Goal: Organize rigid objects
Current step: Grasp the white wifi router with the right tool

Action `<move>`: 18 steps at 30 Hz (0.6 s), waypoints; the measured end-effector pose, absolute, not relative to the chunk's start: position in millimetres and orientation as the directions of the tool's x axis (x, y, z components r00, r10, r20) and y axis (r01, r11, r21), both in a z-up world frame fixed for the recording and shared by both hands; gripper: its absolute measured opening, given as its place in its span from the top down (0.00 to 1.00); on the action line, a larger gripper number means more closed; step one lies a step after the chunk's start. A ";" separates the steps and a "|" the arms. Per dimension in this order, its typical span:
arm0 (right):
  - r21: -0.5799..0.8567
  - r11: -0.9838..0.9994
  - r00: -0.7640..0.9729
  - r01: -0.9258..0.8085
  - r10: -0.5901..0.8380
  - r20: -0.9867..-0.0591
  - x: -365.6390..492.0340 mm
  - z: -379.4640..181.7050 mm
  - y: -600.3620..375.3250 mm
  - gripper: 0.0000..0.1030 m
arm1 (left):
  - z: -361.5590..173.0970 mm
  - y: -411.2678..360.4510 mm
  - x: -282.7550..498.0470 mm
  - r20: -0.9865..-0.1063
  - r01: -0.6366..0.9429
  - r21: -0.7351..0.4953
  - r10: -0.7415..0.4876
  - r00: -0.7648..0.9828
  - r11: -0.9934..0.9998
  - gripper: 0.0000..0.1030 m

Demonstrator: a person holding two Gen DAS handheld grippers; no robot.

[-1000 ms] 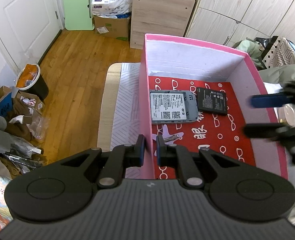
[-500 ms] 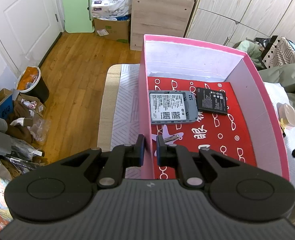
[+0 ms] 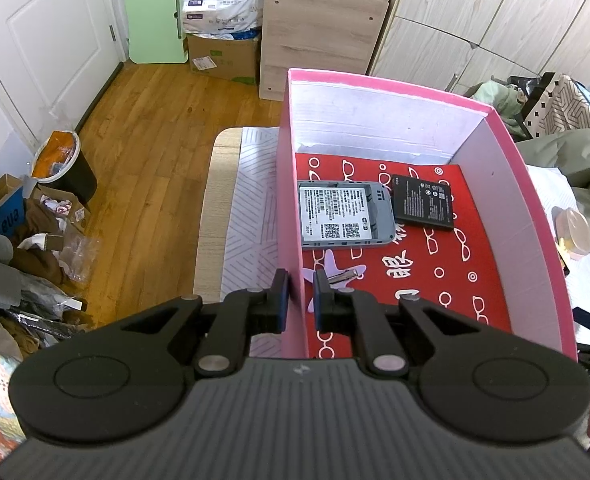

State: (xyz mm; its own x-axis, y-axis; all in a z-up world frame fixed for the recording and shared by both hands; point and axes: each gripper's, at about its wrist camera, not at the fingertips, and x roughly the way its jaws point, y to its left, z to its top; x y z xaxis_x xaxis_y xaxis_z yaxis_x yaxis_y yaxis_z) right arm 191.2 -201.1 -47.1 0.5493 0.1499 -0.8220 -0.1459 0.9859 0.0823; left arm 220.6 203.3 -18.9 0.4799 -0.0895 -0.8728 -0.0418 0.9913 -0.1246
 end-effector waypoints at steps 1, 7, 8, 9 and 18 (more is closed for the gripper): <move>0.088 0.986 0.552 -0.139 0.151 -0.820 192.1 -48.8 -198.5 0.12 | -19.0 203.3 220.5 -0.873 -0.042 -0.125 -0.090 0.480 0.991 0.90; 0.007 0.989 0.578 -0.148 0.092 -0.811 194.3 -59.7 -194.0 0.09 | -19.1 203.4 220.2 -0.873 -0.041 -0.123 -0.088 0.479 0.992 0.90; 0.023 0.989 0.567 -0.144 0.102 -0.817 194.4 -59.8 -197.8 0.09 | -19.1 203.6 220.2 -0.873 -0.041 -0.124 -0.089 0.479 0.991 0.90; 0.033 0.989 0.557 -0.145 0.109 -0.823 194.2 -58.9 -201.6 0.10 | -19.1 203.5 220.2 -0.873 -0.041 -0.125 -0.090 0.479 0.991 0.90; 0.077 0.972 0.464 -0.221 0.174 -0.869 187.3 -50.3 -236.4 0.35 | -19.6 202.7 220.6 -0.876 -0.045 -0.119 -0.084 0.475 0.992 0.90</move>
State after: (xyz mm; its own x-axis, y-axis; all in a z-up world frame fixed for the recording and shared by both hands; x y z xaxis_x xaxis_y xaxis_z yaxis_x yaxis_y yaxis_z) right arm 187.3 -236.4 -50.3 0.4640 0.1737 -0.8687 -0.2208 0.9723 0.0765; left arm 220.6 202.7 -19.6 0.4753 -0.0836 -0.8758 -0.0447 0.9919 -0.1189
